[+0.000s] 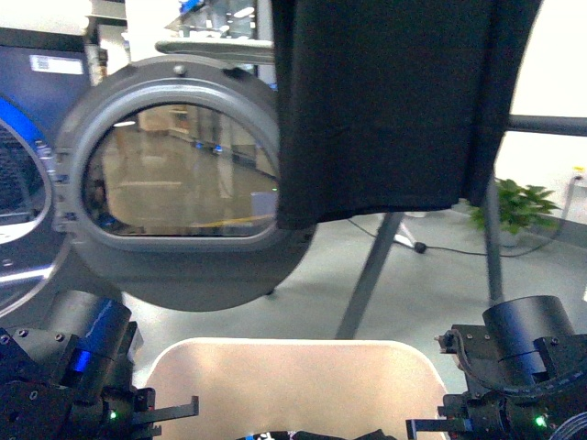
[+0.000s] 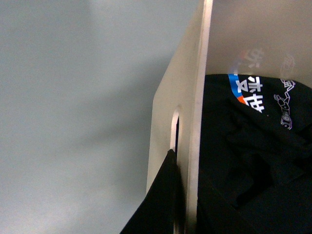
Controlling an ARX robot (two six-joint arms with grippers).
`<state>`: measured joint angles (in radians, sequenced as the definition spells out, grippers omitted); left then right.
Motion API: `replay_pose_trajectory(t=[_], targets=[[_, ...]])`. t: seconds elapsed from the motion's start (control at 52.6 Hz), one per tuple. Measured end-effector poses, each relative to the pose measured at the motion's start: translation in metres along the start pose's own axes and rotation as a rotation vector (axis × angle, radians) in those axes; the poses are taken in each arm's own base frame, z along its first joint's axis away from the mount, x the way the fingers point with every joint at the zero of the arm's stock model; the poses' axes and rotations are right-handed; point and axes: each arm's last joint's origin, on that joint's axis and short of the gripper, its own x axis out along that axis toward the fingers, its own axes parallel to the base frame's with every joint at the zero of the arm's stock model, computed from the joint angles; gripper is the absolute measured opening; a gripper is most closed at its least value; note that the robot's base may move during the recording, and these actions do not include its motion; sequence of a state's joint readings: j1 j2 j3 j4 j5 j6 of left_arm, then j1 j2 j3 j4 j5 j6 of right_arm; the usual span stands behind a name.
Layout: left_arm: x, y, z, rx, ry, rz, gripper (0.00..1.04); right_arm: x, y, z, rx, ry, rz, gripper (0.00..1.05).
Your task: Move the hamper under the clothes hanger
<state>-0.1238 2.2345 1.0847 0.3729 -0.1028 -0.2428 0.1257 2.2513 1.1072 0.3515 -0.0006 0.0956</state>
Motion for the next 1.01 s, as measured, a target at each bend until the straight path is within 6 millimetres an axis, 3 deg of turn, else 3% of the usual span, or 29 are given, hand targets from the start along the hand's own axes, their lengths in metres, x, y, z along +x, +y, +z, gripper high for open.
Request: replay_pose_trajectory(t=[1.008], targets=[[-0.0002, 0.0024, 0.0002, -0.004, 0.000, 0.004, 0.04, -0.0004, 0.0015, 0.0006, -0.002, -0.002, 0.003, 0.03]])
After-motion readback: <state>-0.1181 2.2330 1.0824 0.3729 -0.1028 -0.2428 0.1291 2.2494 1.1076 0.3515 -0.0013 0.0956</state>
